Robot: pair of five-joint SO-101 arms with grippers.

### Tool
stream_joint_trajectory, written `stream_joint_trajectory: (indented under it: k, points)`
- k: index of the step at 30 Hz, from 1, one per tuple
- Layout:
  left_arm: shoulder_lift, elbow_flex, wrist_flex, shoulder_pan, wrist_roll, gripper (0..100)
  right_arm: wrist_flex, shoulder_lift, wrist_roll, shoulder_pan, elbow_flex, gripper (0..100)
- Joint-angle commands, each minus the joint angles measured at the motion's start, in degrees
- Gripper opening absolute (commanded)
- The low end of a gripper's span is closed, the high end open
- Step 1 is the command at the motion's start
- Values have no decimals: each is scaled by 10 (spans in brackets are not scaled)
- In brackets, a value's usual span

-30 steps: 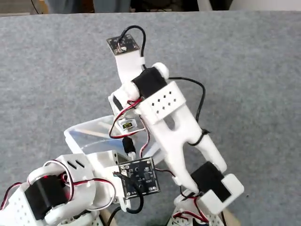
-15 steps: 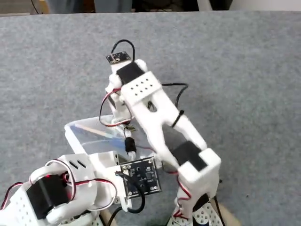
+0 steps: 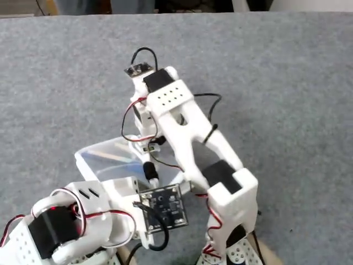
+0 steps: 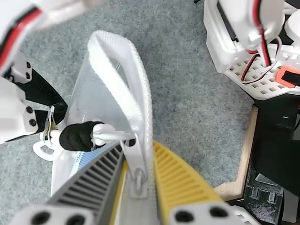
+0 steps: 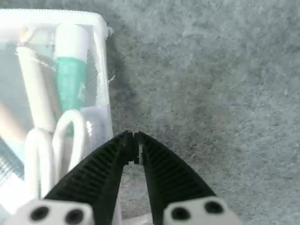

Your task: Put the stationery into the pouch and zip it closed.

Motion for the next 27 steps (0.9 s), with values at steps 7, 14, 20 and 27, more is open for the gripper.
stream_joint_trajectory:
  k: [7,14,20,27]
  points:
    - [0,-4,-5,-7,8,29,9,-147,62,-11,-50,15]
    - [3,-4,-5,0,11,29,8,-157,76,-80,-50,185]
    - [5,-34,-3,1,11,29,9,-117,76,-120,-45,153]
    - [2,-33,11,24,11,29,9,-117,104,-141,-44,141]
